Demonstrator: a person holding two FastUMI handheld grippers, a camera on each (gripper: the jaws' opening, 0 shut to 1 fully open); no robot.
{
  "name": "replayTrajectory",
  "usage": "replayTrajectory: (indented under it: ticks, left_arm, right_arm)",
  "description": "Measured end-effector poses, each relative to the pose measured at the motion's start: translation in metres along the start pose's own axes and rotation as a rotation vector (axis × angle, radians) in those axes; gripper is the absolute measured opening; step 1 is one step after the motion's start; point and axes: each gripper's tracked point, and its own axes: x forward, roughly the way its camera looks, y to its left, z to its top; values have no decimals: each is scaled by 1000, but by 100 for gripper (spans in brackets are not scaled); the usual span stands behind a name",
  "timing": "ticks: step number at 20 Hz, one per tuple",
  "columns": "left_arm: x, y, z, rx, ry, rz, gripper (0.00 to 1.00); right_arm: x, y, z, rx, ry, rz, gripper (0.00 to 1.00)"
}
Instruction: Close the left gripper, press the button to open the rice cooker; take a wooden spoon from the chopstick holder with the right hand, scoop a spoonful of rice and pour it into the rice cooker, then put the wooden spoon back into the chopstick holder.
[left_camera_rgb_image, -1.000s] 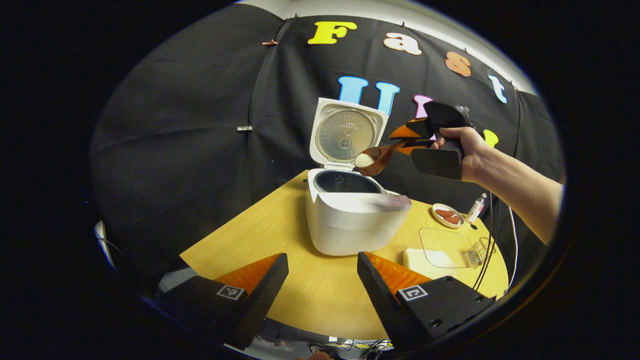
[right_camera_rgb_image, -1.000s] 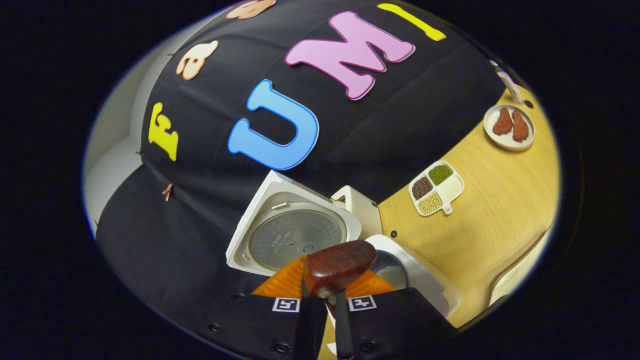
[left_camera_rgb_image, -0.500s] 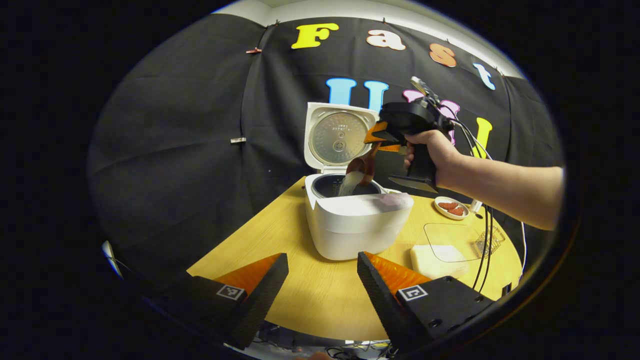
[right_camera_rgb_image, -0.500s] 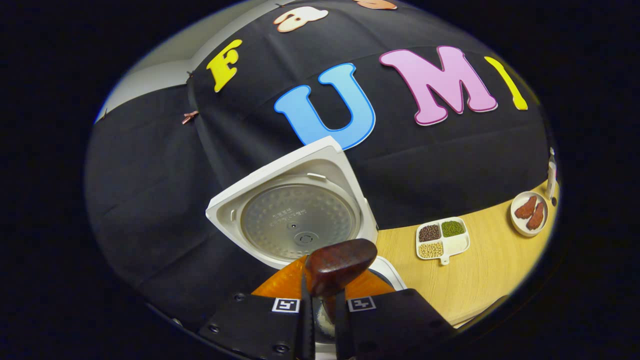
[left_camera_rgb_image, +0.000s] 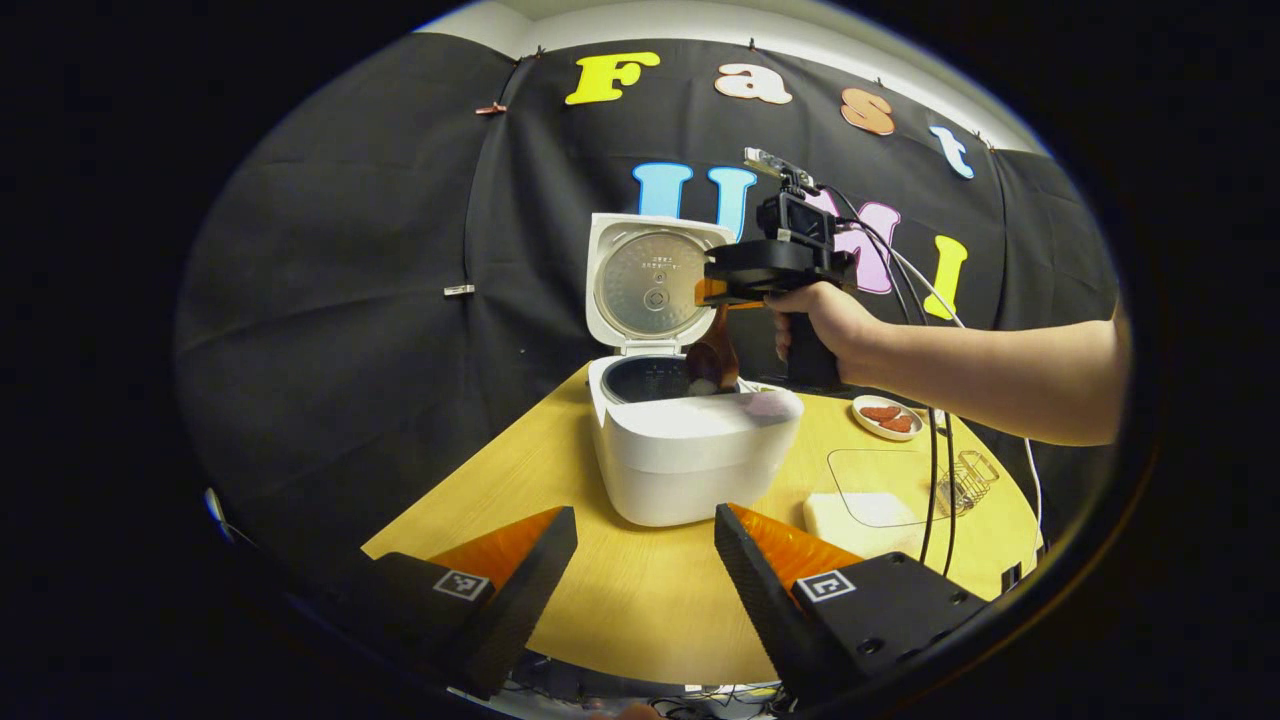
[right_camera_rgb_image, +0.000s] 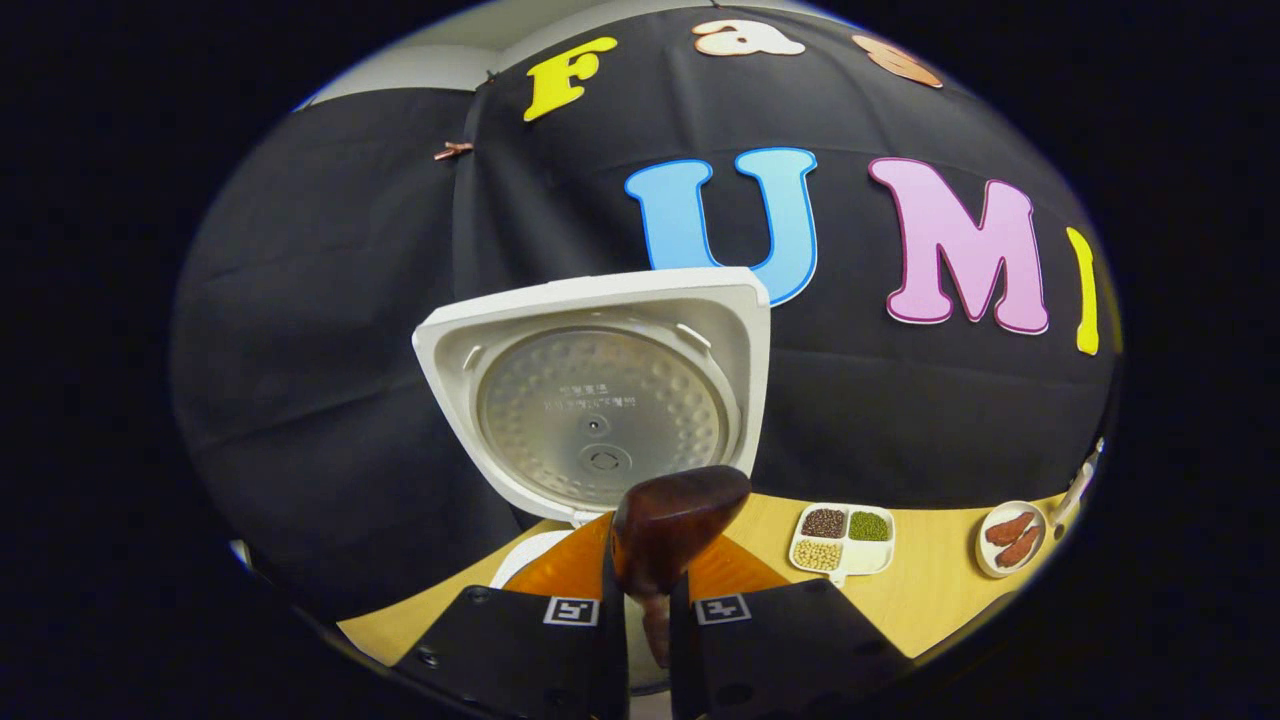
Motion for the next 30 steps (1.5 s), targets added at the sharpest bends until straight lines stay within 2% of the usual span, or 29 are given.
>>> replayTrajectory:
  ticks: [4,6,9,11,12,14,18,22,30]
  left_arm:
    - [0,-1,-3,-7,8,1,96]
    - [1,-2,-1,-5,5,-2,96]
    - [1,-5,1,4,-3,0,96]
    - [1,-7,0,5,-2,-2,96]
    - [2,-9,-1,1,0,-6,96]
    - [1,-16,0,-8,2,-15,96]
    - [0,-30,6,-5,-4,-28,96]
    - [3,-54,10,-5,-4,-52,96]
    - [10,-122,24,23,-7,-103,96]
  right_arm:
    - [-3,7,3,-101,-34,32,20]
    - [-5,9,0,-77,-25,44,20]
    - [-11,7,3,46,-4,63,20]
    - [-18,6,22,176,-35,86,20]
    - [-24,0,32,238,-49,84,17]
    - [-33,-16,50,348,-70,75,20]
    - [-57,-56,69,509,-86,57,20]
    - [-90,-108,73,585,-108,11,20]
    - [-186,-256,53,704,-134,-155,20]
